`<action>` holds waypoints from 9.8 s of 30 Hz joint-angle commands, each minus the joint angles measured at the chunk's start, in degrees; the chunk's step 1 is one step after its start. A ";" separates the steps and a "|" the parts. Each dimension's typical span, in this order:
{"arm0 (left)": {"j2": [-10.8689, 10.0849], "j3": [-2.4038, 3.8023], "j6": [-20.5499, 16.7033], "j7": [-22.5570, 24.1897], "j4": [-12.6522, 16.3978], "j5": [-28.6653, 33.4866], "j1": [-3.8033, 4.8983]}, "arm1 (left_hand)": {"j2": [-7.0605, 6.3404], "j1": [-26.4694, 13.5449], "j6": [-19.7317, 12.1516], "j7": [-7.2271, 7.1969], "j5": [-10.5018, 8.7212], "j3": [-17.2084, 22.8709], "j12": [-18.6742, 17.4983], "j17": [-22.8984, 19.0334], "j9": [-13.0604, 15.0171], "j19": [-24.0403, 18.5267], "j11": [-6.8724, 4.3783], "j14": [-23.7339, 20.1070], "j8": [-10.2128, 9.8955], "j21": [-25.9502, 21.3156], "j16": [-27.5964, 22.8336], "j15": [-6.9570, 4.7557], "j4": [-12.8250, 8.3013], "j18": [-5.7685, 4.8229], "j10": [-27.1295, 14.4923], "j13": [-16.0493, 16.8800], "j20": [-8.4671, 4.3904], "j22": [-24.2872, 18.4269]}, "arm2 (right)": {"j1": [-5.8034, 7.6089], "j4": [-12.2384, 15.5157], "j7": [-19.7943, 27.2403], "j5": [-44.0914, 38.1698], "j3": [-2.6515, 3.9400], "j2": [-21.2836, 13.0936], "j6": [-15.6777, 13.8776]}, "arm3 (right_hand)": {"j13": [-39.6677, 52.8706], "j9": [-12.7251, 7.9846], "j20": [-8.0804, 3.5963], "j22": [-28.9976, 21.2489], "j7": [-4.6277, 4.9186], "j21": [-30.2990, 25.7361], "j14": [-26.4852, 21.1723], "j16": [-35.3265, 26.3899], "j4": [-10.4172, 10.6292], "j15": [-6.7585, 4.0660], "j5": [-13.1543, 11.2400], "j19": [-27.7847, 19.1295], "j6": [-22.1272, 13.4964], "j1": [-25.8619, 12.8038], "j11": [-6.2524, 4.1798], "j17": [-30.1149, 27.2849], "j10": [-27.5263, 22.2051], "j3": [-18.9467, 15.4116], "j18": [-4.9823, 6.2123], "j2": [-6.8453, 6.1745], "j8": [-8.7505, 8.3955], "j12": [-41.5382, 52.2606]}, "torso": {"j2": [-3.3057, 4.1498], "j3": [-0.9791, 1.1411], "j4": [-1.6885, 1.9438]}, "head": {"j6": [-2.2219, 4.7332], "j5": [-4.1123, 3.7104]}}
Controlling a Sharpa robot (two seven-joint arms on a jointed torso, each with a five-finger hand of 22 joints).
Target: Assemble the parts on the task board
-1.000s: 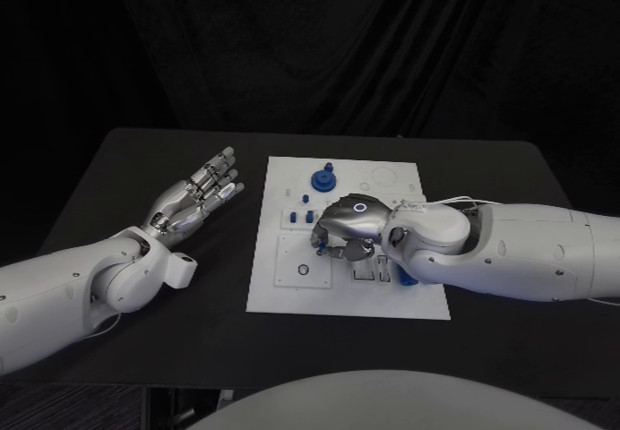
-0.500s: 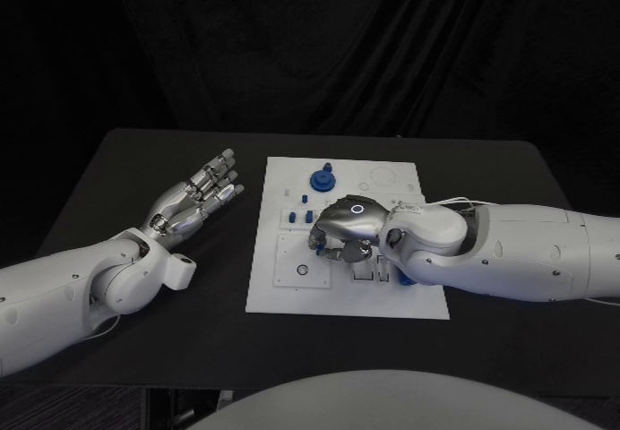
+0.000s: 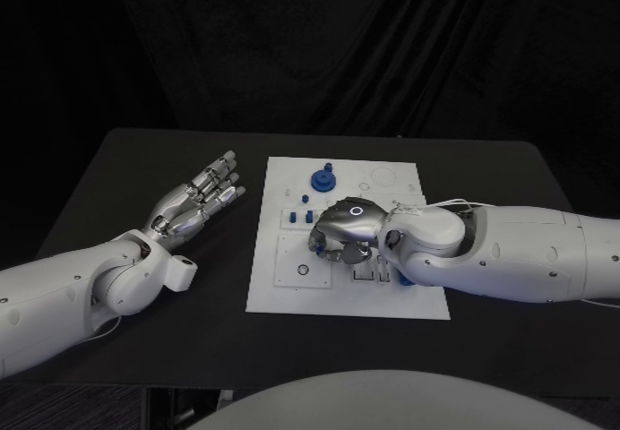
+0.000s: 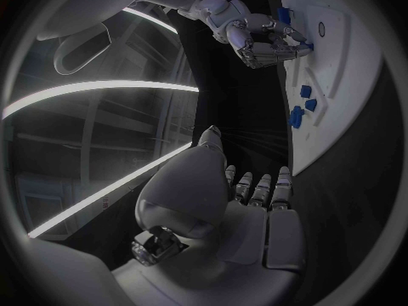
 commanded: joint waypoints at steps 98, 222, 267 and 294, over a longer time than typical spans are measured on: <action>0.53 0.05 1.35 5.55 -0.03 0.24 -0.44 | 0.29 0.97 0.04 0.95 0.86 0.43 0.00 -0.07 0.05 -0.03 0.49 -0.13 0.15 -0.37 -0.21 0.88 -0.23 -0.30 -0.20 -0.12 1.18 -0.13 | 4.95 0.79 -4.03 1.42 -0.02 -13.61 5.27 | -2.35 -7.85 0.42 8.55 -2.50 19.96 4.47 12.83 7.95 0.54 0.13 5.12 -5.08 -1.29 1.22 7.36 -8.93 -6.99 -3.03 -1.66 -0.62 3.55 | 0.19 -0.04 0.32 | -0.01 -0.53; 1.65 0.05 2.54 4.29 -1.17 0.24 -0.76 | 1.41 2.61 0.51 2.13 5.48 1.67 0.00 -0.07 0.12 -0.12 1.06 -0.13 0.23 -0.45 -0.21 1.00 -2.01 0.72 -0.24 -0.12 2.12 -0.64 | 1.06 4.16 1.86 -3.37 0.01 0.95 5.66 | -1.49 -0.28 -0.51 8.26 -0.66 20.64 3.72 11.34 0.12 -0.44 -0.08 3.66 -1.41 -0.54 -0.35 4.97 0.16 3.25 -2.85 -2.63 0.07 0.28 | 0.19 -0.09 0.44 | -0.01 0.55; 0.61 0.05 1.74 4.06 -0.32 0.25 -0.81 | 1.69 3.06 0.79 2.36 5.92 2.11 0.04 -0.07 0.18 -0.12 1.17 -0.13 0.30 -0.45 -0.21 0.96 -2.64 0.82 -0.15 -0.09 2.16 -0.69 | 12.05 11.37 -7.68 15.79 -0.02 -18.35 3.61 | 64.38 -3.90 -2.24 8.69 -2.95 20.77 5.45 17.94 7.72 -2.71 -0.11 3.77 -1.26 -2.52 -3.96 12.82 16.28 -6.20 -3.09 -1.96 6.90 67.93 | 0.20 -0.17 0.30 | -0.01 1.19; 0.44 0.05 2.12 3.80 -0.85 0.25 -0.88 | 1.74 3.07 0.74 2.41 6.05 2.16 0.04 -0.07 0.17 -0.13 1.21 -0.13 0.30 -0.46 -0.21 0.96 -2.73 0.84 -0.15 -0.09 2.18 -0.73 | 3.55 19.88 -30.49 -2.36 -0.06 -26.03 6.39 | 77.98 21.84 -5.07 15.08 -5.86 49.17 10.14 27.86 13.27 -5.60 0.70 12.80 -5.88 -29.85 -5.74 26.69 27.35 -8.54 -8.02 -4.19 22.39 75.09 | 0.20 -0.05 0.49 | -0.01 -0.85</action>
